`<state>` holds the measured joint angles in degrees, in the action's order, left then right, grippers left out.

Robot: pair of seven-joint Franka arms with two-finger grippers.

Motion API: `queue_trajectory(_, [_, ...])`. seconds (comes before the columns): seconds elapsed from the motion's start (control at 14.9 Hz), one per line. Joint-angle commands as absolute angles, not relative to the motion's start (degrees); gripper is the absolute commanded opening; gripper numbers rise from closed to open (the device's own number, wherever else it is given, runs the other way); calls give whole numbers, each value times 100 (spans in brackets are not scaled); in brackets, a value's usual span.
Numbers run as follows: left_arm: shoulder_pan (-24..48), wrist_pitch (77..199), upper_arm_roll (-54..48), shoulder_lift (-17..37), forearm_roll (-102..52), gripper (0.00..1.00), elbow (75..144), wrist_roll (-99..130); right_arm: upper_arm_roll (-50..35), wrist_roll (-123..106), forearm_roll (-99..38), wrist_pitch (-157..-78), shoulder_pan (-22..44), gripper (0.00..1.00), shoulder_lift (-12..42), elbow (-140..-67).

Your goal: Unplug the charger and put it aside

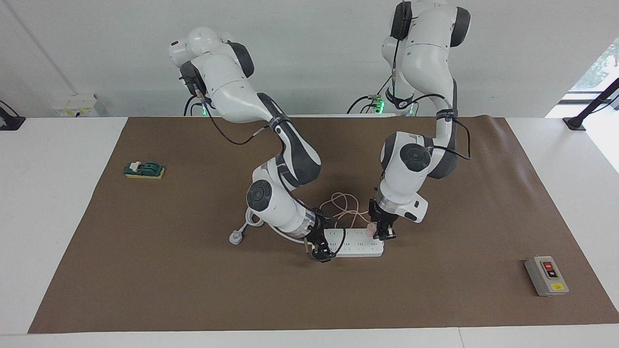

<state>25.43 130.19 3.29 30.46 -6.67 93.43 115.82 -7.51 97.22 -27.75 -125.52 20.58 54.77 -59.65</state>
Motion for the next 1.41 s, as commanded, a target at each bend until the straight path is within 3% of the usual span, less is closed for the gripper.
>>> queue_trajectory(0.0, [2645,13351,413,3006,-712,0,9519,11602,-765,9624,-2909,-12814,2057,100,5484,-6108])
queue_trajectory(1.34, [2637,13351,413,3006,-712,0,9527,11610,-773,9642,-2971,-12841,2188,100,5414,-6311])
